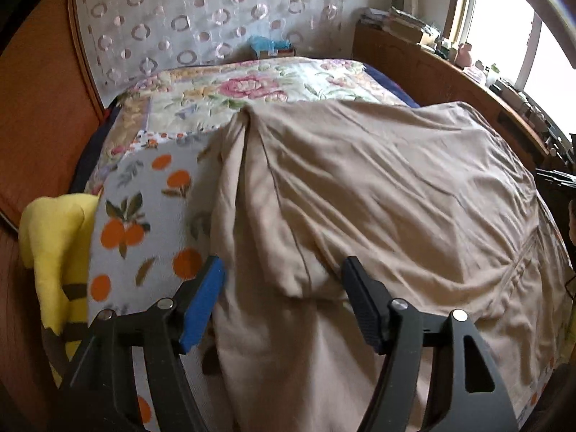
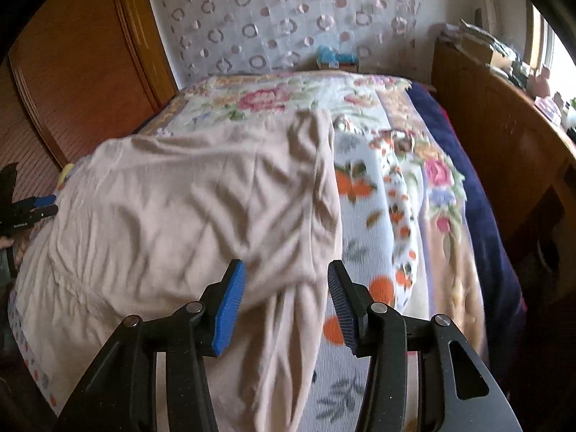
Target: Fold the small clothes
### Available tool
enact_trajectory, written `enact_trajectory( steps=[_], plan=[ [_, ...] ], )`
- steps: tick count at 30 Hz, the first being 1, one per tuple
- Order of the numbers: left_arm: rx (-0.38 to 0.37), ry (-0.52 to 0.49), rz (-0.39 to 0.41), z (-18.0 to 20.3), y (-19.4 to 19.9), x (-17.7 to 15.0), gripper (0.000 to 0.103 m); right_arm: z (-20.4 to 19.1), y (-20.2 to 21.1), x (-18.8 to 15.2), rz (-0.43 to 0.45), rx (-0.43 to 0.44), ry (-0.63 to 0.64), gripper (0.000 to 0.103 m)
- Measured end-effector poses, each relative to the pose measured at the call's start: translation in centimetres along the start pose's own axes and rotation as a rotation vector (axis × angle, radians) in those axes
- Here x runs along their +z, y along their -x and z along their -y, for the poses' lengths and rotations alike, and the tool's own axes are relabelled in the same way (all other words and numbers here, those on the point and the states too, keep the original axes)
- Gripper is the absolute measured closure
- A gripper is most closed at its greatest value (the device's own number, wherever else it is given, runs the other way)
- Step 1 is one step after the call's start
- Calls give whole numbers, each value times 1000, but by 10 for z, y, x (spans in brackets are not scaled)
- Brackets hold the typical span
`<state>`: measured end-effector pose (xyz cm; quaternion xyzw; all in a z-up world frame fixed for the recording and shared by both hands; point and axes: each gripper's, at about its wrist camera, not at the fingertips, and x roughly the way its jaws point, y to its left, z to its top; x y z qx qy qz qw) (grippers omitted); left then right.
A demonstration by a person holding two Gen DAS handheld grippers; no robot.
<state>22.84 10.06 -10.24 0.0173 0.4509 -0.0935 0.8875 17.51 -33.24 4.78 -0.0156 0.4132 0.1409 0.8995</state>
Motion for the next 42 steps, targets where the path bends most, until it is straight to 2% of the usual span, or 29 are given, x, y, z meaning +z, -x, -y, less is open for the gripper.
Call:
enact_trajectory(
  steps=[4, 8, 17, 25, 28, 32, 35, 40, 42],
  plan=[
    [5, 8, -3, 2, -2, -3, 34, 12, -4, 4, -16, 46, -53, 54],
    [34, -14, 9, 7, -4, -7, 34, 15, -11, 8, -12, 48, -64, 54],
    [43, -1, 24, 5, -6, -8, 29, 5, -35, 9, 45, -59, -18, 54],
    [44, 11, 15, 4, -5, -7, 28, -11, -45, 3, 59, -69, -16, 54],
    [21, 36, 22, 2, 0, -5, 29, -15, -45, 4, 54, -85, -1, 53],
    [-7, 71, 66, 2, 11, -3, 42, -20, -45, 7, 46, -110, 22, 53],
    [-3, 83, 43, 3, 7, -2, 51, -25, -47, 9, 42, -126, 38, 52],
    [18, 73, 26, 7, -4, -2, 52, -23, -46, 10, 46, -119, 33, 53],
    [10, 74, 29, 8, -3, 0, 76, -23, -44, 10, 47, -123, 37, 53]
  ],
)
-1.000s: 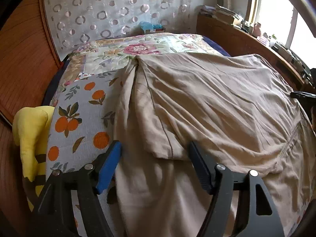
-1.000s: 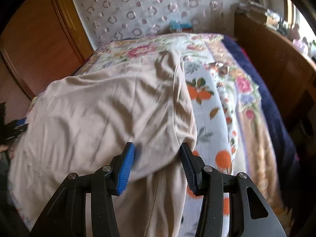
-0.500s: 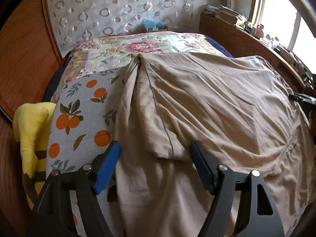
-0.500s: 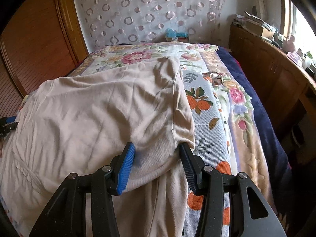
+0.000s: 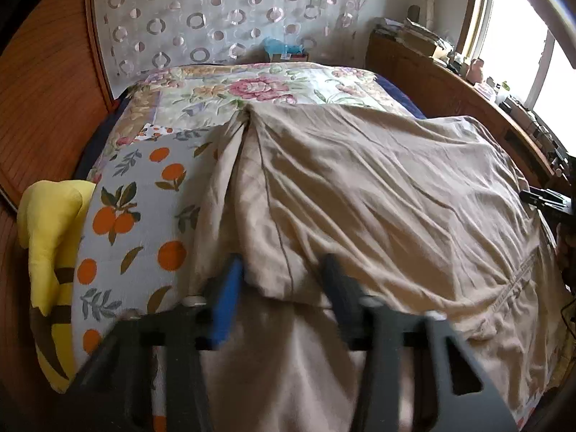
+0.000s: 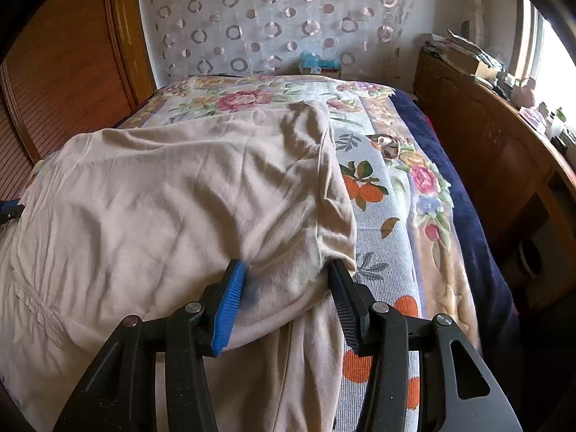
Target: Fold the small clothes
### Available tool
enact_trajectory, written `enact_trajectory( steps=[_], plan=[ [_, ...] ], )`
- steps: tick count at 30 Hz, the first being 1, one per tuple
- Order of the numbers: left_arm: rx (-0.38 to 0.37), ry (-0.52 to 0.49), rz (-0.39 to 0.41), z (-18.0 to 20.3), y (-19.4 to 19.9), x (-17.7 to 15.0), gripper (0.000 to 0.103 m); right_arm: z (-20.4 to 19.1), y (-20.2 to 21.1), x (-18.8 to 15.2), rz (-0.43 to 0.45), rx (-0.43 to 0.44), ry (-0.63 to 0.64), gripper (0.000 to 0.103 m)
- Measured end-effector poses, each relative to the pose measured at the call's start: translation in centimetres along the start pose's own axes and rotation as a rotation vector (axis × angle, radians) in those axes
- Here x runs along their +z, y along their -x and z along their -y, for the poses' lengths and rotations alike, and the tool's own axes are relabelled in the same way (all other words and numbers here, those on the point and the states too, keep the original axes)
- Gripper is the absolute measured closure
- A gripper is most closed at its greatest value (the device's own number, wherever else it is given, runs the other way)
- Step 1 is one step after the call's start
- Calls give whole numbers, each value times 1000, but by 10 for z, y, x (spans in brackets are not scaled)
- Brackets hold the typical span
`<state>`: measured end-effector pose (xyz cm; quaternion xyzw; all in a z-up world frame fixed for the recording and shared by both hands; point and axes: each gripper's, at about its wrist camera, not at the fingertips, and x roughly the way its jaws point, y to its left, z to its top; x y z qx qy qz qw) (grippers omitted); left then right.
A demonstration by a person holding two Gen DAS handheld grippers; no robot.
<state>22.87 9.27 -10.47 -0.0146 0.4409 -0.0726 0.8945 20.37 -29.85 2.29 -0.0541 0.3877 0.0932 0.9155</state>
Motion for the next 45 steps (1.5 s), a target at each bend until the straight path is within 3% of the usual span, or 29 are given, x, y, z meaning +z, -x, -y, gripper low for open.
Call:
enact_trajectory(
  steps=[1, 2, 3, 4, 5, 15, 20, 24, 28, 36, 45],
  plan=[
    [-3, -1, 3, 1, 1, 1, 81, -1, 1, 0, 4, 5, 1, 54],
    [-3, -11, 7, 2, 2, 3, 90, 0, 2, 0, 8, 21, 1, 68],
    [1, -22, 8, 4, 1, 5, 94, 1, 4, 1, 17, 27, 4, 76],
    [7, -23, 10, 4, 1, 6, 95, 2, 8, 3, 35, 23, 6, 92],
    [10, -21, 10, 4, 1, 7, 97, 2, 12, 5, 54, 33, 10, 96],
    [0, -9, 135, 5, 49, 24, 98, -10, 57, 20, 183, 59, 49, 97],
    [8, -11, 172, 7, 64, 29, 98, 0, 49, 23, 180, 2, 30, 97],
    [8, -12, 182, 8, 68, 34, 98, -1, 40, 29, 161, 22, 12, 98],
    [1, -14, 206, 10, 78, 32, 98, -10, 58, 31, 188, 73, 25, 98],
    [5, 6, 283, 2, 122, 19, 98, -18, 121, 2, 282, 131, 57, 98],
    [18, 45, 304, -14, 169, -28, 98, -10, 166, -56, 269, 144, 96, 98]
  ],
)
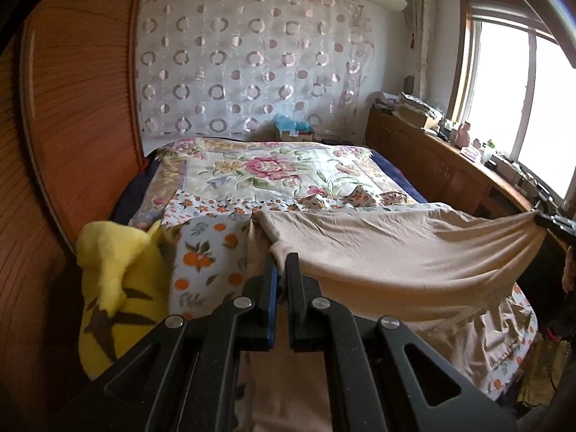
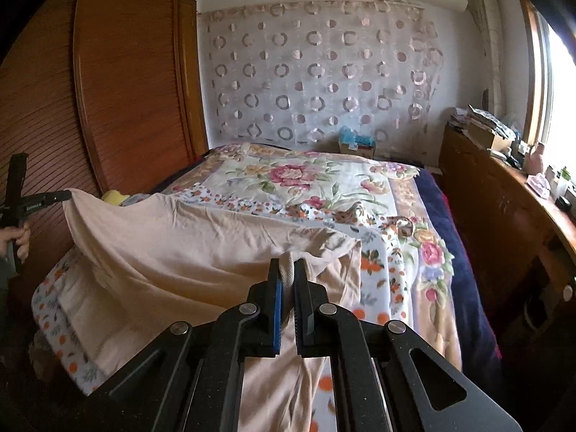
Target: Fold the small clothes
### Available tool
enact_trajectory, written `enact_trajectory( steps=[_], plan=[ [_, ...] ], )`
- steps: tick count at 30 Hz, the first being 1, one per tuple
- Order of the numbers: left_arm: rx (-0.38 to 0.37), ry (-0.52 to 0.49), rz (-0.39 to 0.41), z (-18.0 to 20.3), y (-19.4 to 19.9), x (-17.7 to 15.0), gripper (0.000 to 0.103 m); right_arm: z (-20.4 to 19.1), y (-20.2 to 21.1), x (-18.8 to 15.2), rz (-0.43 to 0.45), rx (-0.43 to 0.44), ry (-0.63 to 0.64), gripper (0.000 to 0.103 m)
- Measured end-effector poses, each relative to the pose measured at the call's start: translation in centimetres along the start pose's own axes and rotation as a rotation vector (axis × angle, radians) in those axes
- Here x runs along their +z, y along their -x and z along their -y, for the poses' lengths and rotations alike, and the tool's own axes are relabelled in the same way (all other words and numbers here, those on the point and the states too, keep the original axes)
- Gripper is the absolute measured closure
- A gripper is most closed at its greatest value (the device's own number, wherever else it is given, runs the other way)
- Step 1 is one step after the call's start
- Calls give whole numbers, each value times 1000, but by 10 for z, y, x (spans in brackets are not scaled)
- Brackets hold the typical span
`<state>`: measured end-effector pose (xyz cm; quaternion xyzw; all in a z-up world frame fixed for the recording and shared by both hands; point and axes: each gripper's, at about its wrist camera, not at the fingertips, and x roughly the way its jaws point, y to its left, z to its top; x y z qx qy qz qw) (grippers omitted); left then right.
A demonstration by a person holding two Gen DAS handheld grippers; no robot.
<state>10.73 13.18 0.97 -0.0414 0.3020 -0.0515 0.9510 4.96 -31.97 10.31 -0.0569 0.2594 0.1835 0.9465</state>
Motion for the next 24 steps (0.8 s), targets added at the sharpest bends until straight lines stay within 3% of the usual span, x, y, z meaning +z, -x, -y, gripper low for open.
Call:
enact_trajectory(
  steps=[7, 14, 24],
  plan=[
    [17, -6, -46, -3, 18, -37, 98, -5, 26, -34, -56, 12, -11, 98],
    [21, 45, -132, -11, -12, -74, 98, 1, -12, -77, -179, 6, -48, 98],
    [16, 4, -141, 1, -10, -95, 97, -4, -25, -84, -190, -49, -39, 96]
  ],
)
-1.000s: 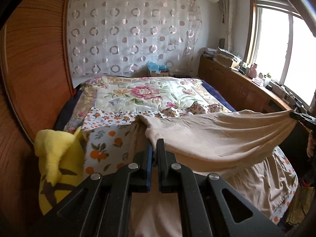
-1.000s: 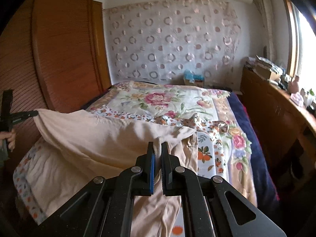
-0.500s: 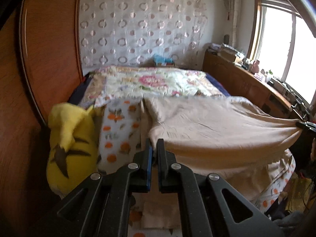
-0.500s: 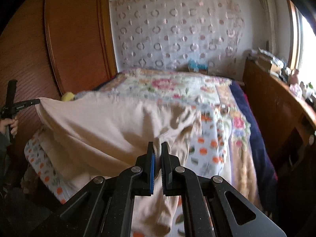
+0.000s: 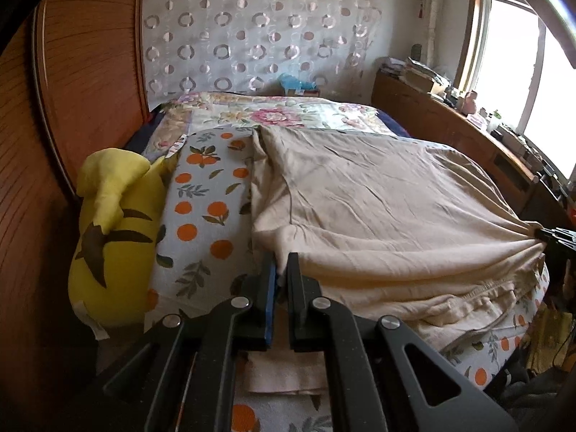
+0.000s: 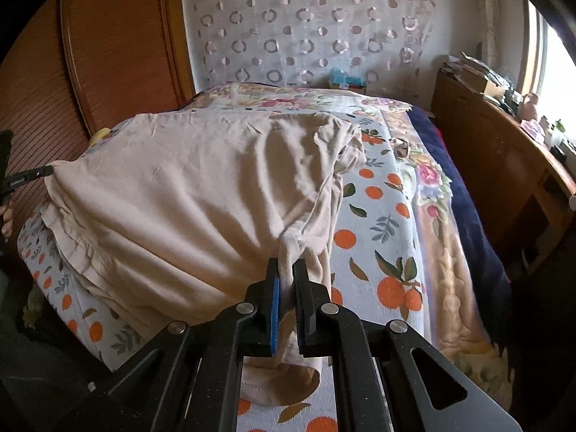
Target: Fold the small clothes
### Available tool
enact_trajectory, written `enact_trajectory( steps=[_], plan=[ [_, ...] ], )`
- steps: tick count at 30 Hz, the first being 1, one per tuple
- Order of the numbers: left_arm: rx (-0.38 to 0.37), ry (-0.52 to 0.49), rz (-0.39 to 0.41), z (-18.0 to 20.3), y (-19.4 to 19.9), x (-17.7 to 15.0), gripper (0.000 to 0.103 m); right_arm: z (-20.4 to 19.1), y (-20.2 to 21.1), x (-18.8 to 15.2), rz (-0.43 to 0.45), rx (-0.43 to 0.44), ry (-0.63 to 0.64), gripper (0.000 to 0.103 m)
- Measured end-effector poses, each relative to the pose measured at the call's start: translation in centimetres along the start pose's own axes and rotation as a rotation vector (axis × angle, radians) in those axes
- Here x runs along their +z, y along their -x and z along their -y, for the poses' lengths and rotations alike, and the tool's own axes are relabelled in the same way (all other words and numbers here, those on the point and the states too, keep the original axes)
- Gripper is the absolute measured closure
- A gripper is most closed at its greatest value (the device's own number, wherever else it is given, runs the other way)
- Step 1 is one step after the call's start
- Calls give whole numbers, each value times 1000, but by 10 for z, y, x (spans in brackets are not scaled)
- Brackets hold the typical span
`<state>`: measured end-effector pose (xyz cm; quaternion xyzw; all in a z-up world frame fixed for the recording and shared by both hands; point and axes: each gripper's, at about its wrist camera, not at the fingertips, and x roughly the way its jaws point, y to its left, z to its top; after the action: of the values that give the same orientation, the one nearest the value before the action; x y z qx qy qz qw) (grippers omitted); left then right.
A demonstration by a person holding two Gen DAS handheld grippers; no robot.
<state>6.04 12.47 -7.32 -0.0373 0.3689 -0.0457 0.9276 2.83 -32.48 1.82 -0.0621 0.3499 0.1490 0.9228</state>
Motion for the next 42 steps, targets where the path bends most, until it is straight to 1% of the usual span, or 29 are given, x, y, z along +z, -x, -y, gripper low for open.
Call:
enact_trajectory(
  steps=[2, 4, 5, 6, 7, 8, 9, 11, 13, 14, 16, 19, 22, 27, 32, 39, 42],
  plan=[
    [0, -12, 2, 3, 1, -1, 97, -8, 6, -4, -2, 4, -2, 94],
    [-8, -21, -1, 5, 2, -3, 94, -12, 11, -13, -11, 3, 2, 93],
    [-13, -21, 0, 6, 3, -4, 82, -13, 11, -14, -15, -1, 5, 91],
    [-21, -20, 4, 8, 4, -4, 63, -14, 13, -15, -17, -5, 8, 90],
    [-33, -15, 9, 8, 6, -5, 56, -14, 16, -15, -18, -9, 9, 86],
    [-40, -9, 11, 8, 6, -5, 51, -14, 17, -16, -16, -19, 9, 79],
    [-39, -5, 11, 8, 6, -6, 45, -14, 20, -15, -10, -20, 8, 75],
    [-26, -5, 9, 10, 5, -8, 41, -14, 23, -14, 2, -16, 0, 62],
    [-16, -9, -1, 12, 3, -10, 40, -14, 24, -14, 11, -23, 0, 56],
    [-10, -10, -6, 13, 1, -11, 40, -15, 23, -13, 13, -29, 1, 55],
    [11, -13, -19, 14, -2, -13, 39, -15, 19, -15, 18, -22, 0, 55],
    [55, -13, -28, 14, -7, -17, 39, -21, 10, -17, 18, -38, 11, 55],
    [73, -2, -38, 12, -10, -20, 39, -25, -1, -20, 7, -22, 12, 55],
    [92, 2, -55, 9, -14, -25, 39, -27, -20, -25, -20, -29, 6, 55],
    [96, 3, -68, 8, -15, -30, 39, -31, -23, -30, -6, -56, 40, 55],
    [88, 29, -91, 3, -20, -39, 39, -27, -20, -36, 27, -44, 31, 53],
    [71, 49, -77, 1, -17, -43, 39, -26, -20, -38, 33, -44, 36, 53]
  ],
)
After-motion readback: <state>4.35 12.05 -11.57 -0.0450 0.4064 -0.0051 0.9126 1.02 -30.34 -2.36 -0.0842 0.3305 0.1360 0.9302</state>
